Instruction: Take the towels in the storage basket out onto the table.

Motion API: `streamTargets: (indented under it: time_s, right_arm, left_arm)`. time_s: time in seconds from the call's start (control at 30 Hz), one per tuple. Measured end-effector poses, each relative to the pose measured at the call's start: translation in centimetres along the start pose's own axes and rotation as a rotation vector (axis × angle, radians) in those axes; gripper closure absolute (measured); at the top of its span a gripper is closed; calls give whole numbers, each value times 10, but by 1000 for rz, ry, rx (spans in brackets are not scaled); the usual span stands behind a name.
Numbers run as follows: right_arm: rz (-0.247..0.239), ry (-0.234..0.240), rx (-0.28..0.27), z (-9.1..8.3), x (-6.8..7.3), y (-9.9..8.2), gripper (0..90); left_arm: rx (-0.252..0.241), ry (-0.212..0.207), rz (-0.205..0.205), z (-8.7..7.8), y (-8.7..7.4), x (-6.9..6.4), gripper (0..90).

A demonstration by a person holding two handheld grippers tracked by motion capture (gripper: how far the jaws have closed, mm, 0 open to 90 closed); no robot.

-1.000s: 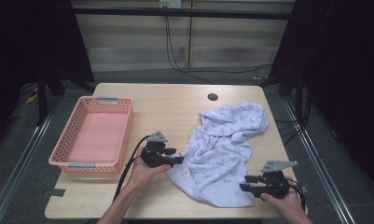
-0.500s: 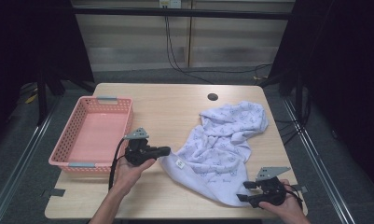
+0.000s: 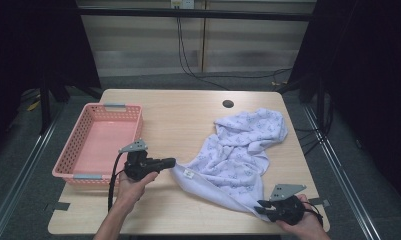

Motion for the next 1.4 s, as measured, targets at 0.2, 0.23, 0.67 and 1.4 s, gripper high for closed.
streamTargets:
  time_s: [0.2, 0.23, 0.67, 1.4]
  right_arm:
    - [91, 48, -13, -1, -11, 3, 867]
    - [116, 52, -37, -4, -14, 5, 867]
    - [297, -3, -413, -77, -90, 78, 868]
    - [254, -150, -710, -215, -147, 224, 871]
  left_arm:
    - [3, -22, 3, 4, 0, -3, 887]
    - [0, -22, 4, 3, 2, -3, 887]
    - [-159, -57, 12, -11, 60, -11, 888]
    - [-396, 26, 227, -75, 223, -65, 893]
Point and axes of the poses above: each handheld gripper's, and its own axes: z roughly forward along the jaws, y roughly out of its top, x roughly to its left, the point moved 4 cm from there along z, roughly forward along the jaws, and after that the axes turned 1 degree about -z, right-handed, at the moved point
